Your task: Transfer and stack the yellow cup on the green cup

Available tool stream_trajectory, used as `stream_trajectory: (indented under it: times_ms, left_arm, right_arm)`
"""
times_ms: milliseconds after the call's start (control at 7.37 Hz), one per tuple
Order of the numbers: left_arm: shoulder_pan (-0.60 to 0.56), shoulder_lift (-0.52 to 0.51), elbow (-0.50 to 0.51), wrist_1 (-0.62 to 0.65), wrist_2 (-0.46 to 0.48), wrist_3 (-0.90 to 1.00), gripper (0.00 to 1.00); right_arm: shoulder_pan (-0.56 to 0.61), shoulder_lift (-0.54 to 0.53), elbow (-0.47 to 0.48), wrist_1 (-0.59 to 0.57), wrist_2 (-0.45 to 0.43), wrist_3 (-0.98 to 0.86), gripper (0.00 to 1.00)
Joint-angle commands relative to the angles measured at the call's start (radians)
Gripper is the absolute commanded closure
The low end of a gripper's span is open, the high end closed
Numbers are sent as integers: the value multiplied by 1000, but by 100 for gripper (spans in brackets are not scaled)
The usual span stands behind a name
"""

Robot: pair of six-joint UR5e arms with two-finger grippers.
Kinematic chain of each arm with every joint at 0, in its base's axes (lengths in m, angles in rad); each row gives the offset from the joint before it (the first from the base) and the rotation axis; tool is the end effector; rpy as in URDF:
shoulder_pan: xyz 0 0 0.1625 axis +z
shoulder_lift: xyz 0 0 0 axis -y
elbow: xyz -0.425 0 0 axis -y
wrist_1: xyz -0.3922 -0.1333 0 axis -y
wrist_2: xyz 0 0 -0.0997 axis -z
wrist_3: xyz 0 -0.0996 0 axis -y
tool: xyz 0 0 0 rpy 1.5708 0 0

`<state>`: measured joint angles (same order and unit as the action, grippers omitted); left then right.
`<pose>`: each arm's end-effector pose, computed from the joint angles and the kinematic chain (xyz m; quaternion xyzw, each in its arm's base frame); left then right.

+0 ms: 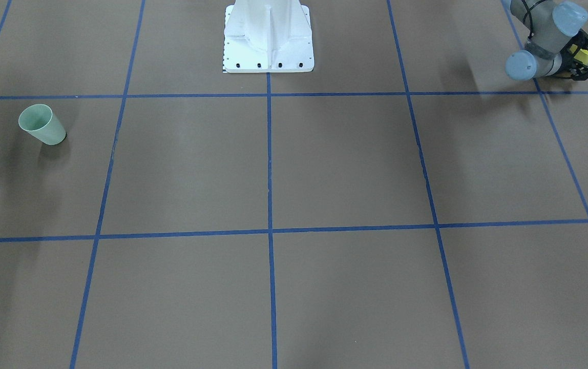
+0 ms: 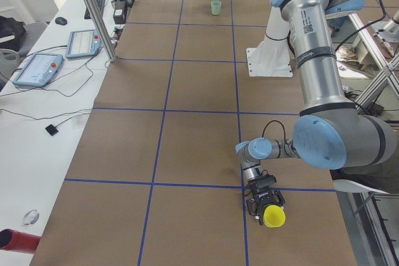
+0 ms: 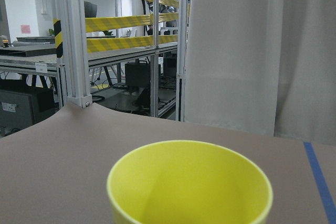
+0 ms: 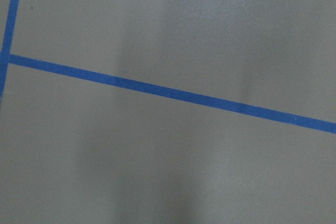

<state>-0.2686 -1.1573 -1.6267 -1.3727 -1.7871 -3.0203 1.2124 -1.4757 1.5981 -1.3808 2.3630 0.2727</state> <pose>0.1921 -0.1689 0.8242 0.0656 -0.2843 -0.7433 0.6020 -0.1331 -0.5332 0.5736 0.0182 -0.4068 -0.0990 0.9079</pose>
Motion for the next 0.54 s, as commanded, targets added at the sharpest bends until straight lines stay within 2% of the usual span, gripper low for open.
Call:
stream_trajectory:
  times_ms: [0, 271, 407]
  left_arm:
    - [5, 1, 8, -5, 0, 0, 14]
    - [5, 7, 8, -3, 0, 7, 36]
    - [6, 22, 7, -5, 2, 23, 42]
  right_arm:
    - [-1, 0, 0, -1, 1, 2, 0]
    - [-1, 0, 2, 0, 1, 2, 0]
    - [1, -2, 3, 0, 7, 3, 0]
